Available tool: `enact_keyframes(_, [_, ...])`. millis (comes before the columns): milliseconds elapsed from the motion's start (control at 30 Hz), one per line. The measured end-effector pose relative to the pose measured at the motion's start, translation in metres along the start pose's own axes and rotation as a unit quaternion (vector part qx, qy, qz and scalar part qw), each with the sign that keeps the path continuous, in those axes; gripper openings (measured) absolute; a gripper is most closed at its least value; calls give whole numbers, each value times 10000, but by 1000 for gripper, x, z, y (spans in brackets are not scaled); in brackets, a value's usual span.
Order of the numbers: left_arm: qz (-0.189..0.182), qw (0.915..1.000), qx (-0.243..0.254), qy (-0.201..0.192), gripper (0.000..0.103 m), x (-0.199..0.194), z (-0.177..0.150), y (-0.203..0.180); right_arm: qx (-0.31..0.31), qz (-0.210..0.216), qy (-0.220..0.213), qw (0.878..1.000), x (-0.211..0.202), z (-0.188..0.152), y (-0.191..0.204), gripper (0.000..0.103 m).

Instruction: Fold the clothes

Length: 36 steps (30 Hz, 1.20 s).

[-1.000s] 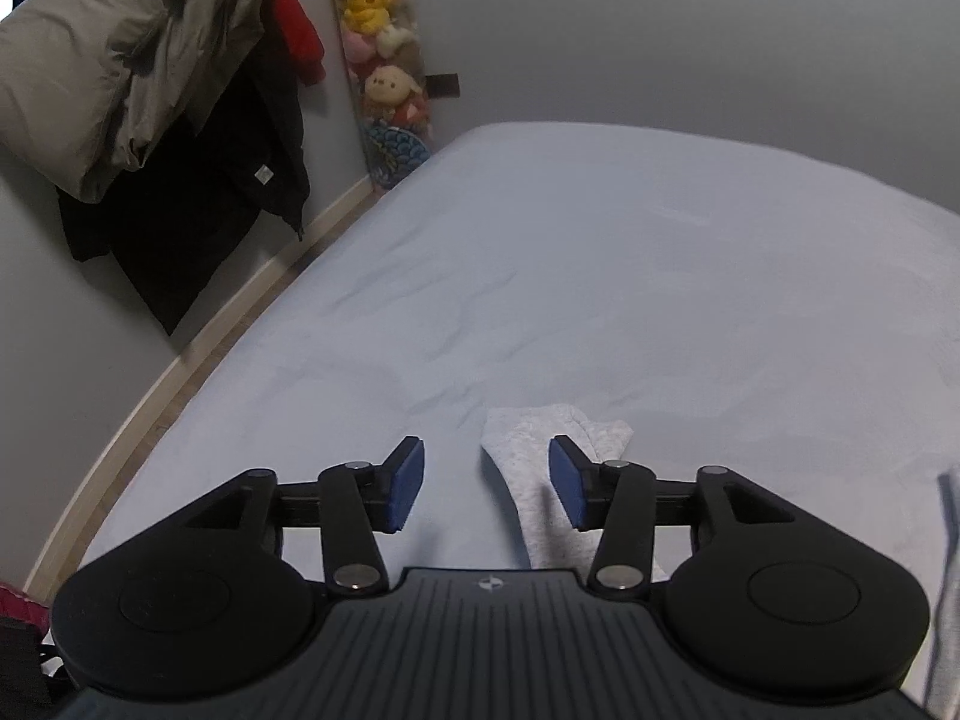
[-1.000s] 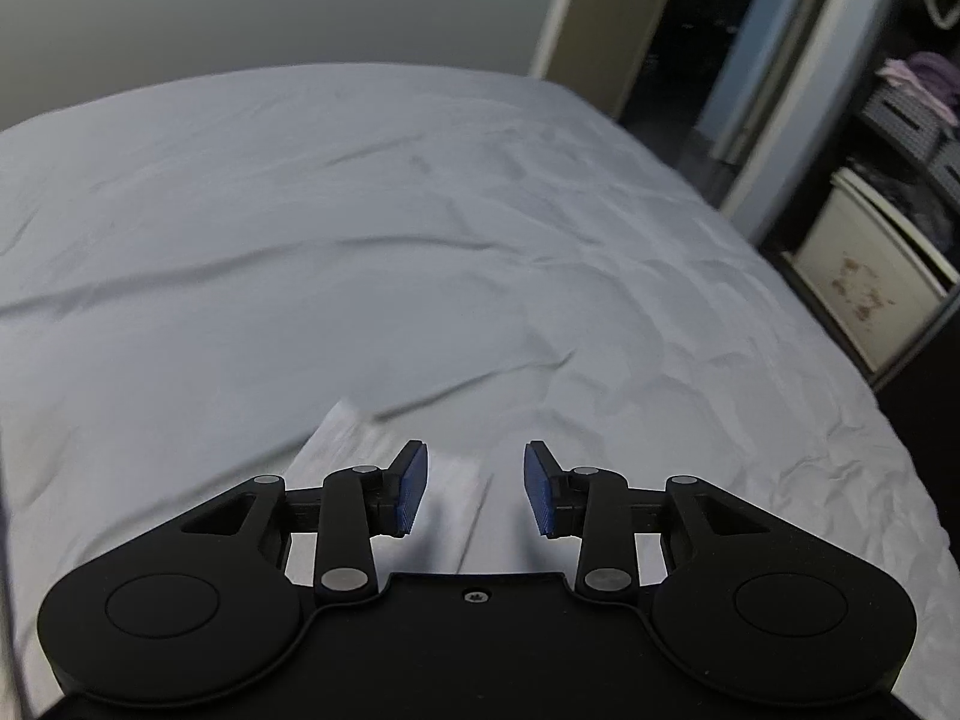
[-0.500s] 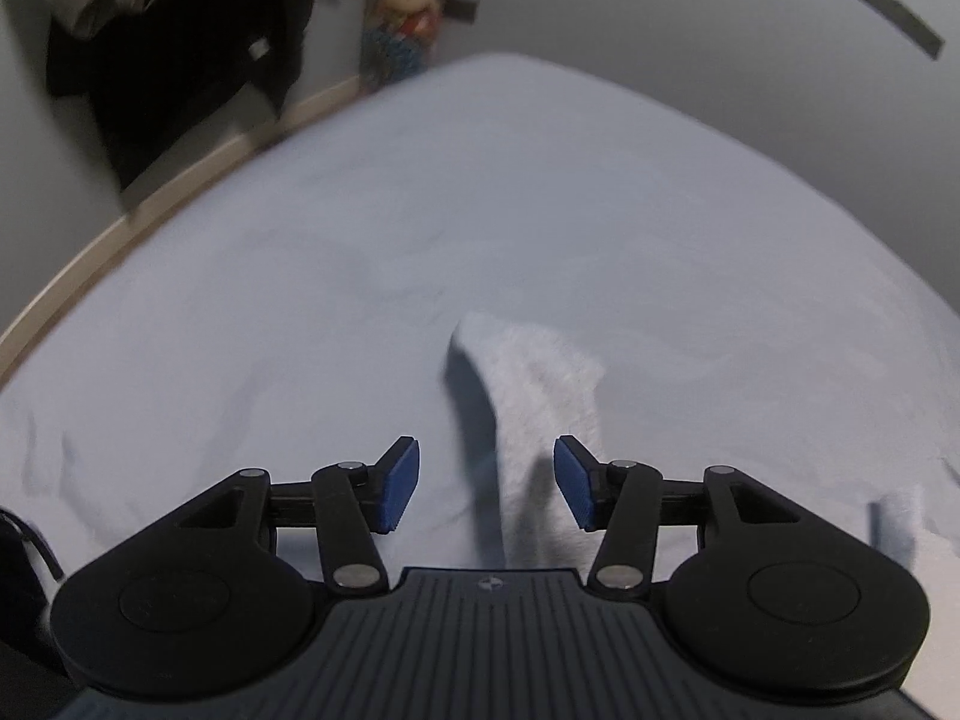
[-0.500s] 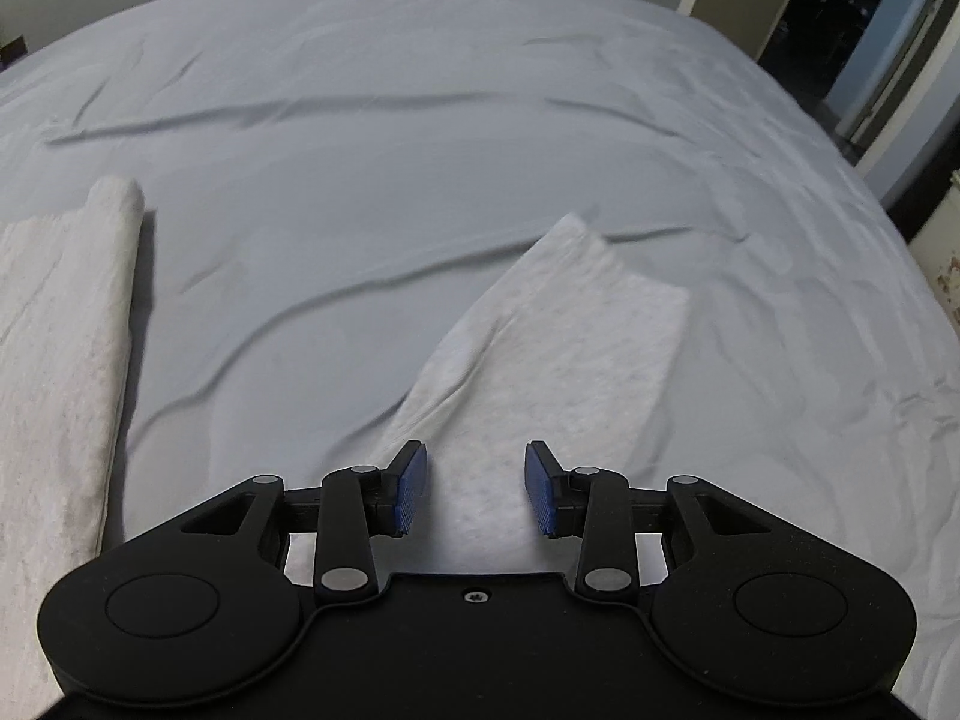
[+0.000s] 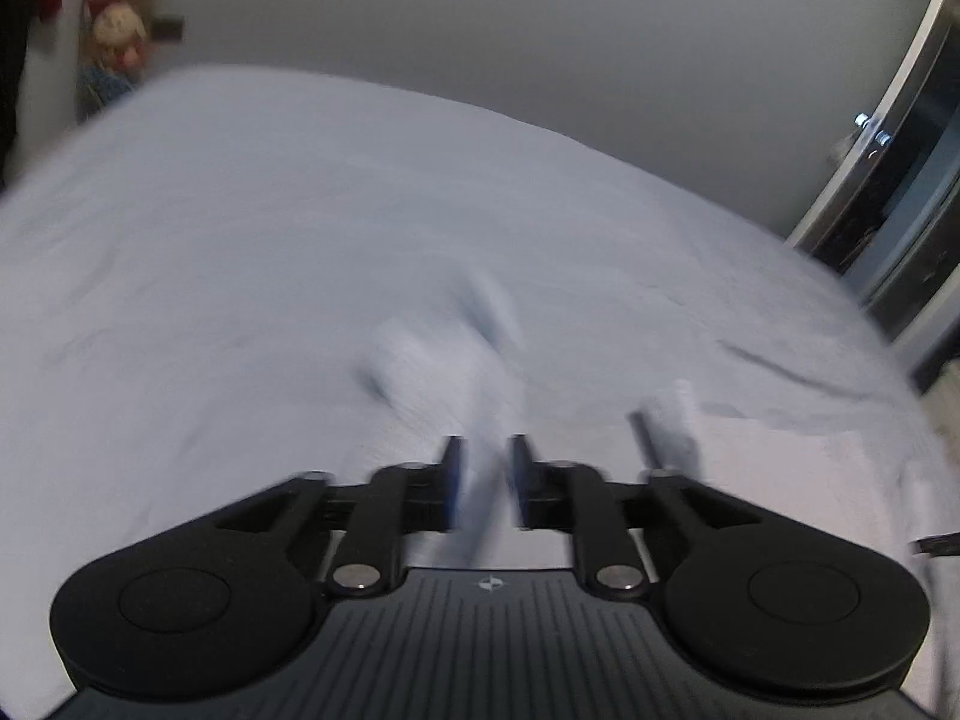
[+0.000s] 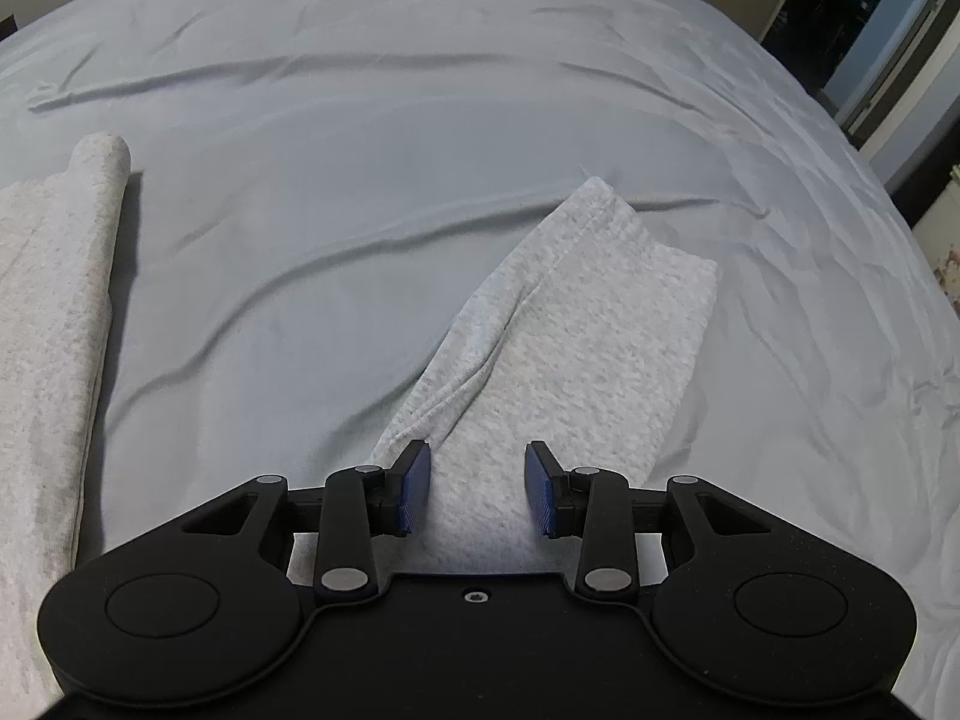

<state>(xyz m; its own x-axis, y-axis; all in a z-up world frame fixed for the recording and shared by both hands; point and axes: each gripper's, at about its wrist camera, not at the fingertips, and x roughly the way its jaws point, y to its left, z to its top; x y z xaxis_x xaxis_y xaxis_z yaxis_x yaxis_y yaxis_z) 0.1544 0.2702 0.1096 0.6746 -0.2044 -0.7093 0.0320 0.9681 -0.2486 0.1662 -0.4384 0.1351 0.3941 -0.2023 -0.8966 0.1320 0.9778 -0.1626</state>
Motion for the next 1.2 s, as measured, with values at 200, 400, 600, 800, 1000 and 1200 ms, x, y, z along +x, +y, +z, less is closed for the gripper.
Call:
enact_keyframes(200, [501,9981,-265,-245,43,-2,6,6,31,1,-15,10000,2,0,0,34])
enact_keyframes(400, [372,9990,234,98,44,27,4,-21,-26,16,36,10000,4,2,1,34])
enact_keyframes(600, [325,9978,555,161,2,47,-6,-42,-62,23,45,10000,5,3,1,34])
enact_keyframes(800, [721,9963,112,-450,1,23,2,-13,-117,17,72,9999,4,2,1,34])
enact_keyframes(1000, [1847,9816,-327,-353,1,-7,5,43,-112,28,98,9999,5,3,0,34])
enact_keyframes(1200, [2757,9578,-808,135,1,-18,-13,93,-101,-3,106,9999,3,2,2,34])
